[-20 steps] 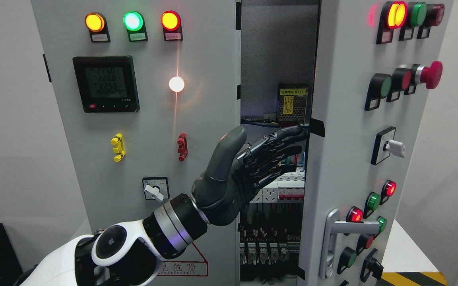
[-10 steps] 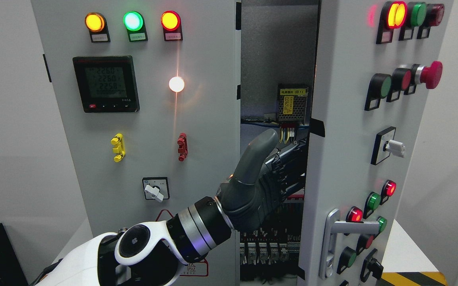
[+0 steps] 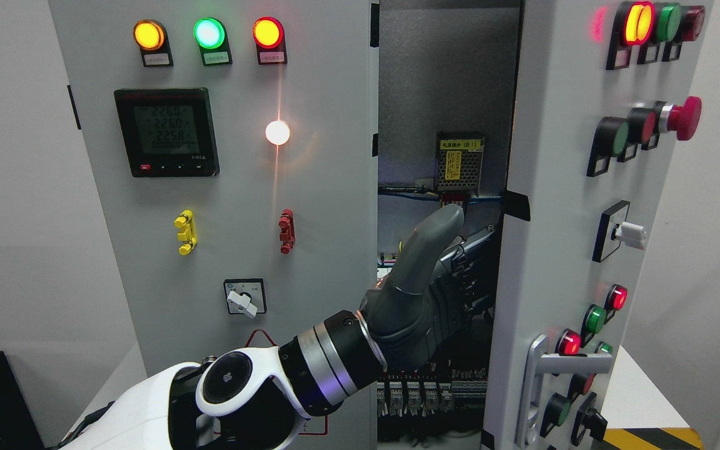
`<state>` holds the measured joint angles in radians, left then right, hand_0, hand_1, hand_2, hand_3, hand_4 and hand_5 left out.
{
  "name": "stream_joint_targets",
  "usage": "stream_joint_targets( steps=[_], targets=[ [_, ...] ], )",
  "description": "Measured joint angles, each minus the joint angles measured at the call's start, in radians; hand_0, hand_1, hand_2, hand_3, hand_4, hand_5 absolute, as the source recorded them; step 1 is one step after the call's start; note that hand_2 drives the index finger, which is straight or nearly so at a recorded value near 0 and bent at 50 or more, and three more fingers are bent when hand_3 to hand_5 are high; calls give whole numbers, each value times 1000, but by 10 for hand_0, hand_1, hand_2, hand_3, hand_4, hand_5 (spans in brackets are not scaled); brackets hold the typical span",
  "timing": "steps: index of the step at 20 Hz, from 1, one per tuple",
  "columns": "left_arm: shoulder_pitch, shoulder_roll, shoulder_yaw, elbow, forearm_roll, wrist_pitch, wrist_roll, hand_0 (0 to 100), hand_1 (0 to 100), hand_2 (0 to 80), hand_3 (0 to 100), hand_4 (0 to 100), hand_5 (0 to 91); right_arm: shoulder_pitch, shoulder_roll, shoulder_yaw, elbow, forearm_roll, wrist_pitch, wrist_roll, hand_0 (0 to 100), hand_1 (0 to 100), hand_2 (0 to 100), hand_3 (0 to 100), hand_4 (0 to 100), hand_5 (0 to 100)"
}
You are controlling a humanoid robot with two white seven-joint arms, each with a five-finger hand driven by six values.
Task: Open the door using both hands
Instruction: 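Push the button door outward with the left hand, swinging it open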
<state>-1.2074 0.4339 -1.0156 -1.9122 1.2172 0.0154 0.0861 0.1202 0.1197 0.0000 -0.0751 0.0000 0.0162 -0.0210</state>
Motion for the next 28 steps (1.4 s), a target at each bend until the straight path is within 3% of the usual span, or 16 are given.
stream_joint_targets(
  steps=[28],
  targets=[
    [-18,-197,-35,39,-5,64,2,0,0,0,0,0,0,0,0,0,0,0,0,-4,191,0,0,0,0,0]
  ],
)
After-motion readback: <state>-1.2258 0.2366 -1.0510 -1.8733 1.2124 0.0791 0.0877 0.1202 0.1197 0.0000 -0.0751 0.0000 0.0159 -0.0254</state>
